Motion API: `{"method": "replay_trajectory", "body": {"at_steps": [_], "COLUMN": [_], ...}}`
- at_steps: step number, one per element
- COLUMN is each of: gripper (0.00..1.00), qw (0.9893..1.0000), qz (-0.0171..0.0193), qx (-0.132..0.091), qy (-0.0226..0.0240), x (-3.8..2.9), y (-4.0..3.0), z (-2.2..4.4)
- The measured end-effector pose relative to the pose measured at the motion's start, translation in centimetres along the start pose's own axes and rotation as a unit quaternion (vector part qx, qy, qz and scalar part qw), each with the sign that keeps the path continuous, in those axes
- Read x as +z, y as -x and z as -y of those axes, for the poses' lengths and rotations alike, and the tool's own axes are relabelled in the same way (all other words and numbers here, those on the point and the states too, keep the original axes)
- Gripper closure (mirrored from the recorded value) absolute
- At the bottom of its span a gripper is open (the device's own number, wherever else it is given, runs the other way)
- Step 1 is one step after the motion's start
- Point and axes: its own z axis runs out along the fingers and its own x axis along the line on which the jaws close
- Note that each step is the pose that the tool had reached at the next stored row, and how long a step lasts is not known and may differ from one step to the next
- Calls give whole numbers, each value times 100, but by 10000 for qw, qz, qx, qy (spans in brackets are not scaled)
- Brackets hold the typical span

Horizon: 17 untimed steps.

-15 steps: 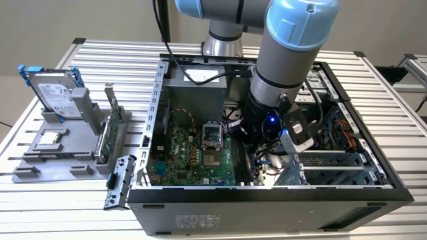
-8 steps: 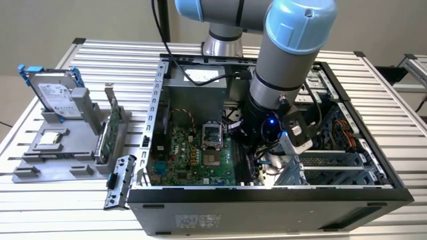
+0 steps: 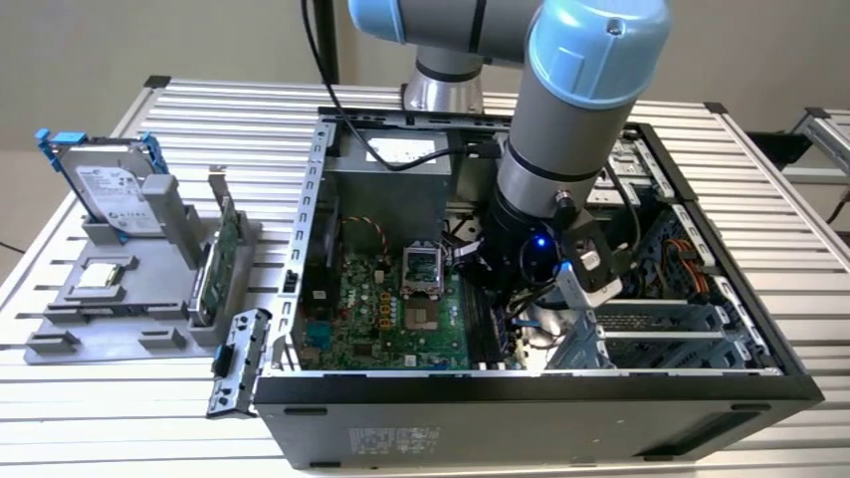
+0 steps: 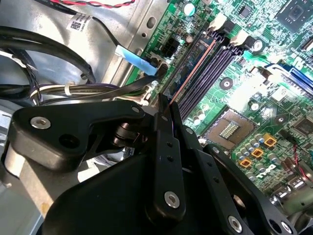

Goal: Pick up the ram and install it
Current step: 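Press down the ram until it locks into place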

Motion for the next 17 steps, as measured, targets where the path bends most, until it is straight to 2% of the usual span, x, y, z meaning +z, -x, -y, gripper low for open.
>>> {"method": "replay_trajectory", "body": {"at_steps": [13,15,17], "gripper": [100,100,100], "qw": [10000,10000,10000], "qz": [-11,-30,-30], "qx": [-9,-8,-9], "qy": [0,-1,-1], "x": [-10,-11,-10], "y": [0,0,0], "z": [4,7,7]}}
